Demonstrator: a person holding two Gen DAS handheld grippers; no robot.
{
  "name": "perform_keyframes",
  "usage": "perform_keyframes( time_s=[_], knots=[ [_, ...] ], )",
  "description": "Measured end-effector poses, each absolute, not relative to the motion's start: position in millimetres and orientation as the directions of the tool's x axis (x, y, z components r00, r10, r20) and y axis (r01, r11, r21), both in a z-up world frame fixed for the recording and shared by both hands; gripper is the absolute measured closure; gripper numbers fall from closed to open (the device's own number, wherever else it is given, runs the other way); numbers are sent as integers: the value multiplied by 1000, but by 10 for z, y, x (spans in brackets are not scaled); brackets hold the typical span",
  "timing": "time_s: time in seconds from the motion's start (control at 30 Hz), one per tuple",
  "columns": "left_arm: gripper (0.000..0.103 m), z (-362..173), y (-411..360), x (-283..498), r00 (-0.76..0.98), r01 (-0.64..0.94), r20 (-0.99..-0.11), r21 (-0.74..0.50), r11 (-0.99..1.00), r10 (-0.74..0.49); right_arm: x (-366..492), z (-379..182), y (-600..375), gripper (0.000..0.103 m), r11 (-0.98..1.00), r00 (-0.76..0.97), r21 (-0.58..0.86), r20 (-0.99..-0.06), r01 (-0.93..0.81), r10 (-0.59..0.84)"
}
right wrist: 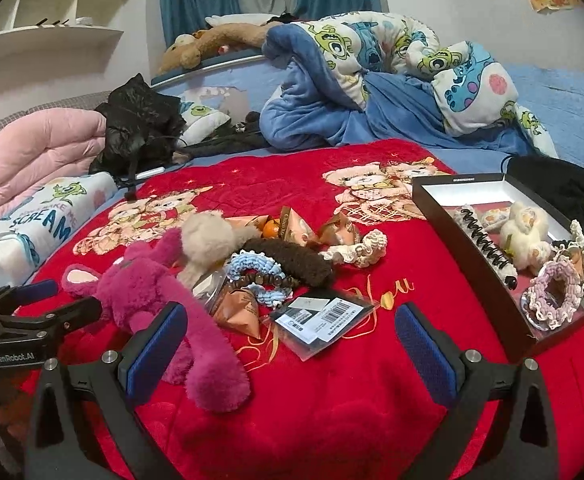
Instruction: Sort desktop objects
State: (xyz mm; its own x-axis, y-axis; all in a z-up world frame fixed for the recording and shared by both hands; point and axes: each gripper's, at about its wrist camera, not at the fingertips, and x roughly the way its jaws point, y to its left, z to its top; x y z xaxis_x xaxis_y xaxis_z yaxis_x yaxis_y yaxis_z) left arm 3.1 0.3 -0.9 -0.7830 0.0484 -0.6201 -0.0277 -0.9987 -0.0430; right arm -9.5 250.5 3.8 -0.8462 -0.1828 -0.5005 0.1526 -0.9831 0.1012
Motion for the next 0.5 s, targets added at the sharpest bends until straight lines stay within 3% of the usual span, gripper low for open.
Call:
perform_keyframes(
  time_s=[0.5],
  knots=[
    [0, -10, -7, 17, -778, -29, -627, -39, -999, 47, -114, 8, 2530, 0, -981, -840, 120, -508, 152, -193]
  ],
)
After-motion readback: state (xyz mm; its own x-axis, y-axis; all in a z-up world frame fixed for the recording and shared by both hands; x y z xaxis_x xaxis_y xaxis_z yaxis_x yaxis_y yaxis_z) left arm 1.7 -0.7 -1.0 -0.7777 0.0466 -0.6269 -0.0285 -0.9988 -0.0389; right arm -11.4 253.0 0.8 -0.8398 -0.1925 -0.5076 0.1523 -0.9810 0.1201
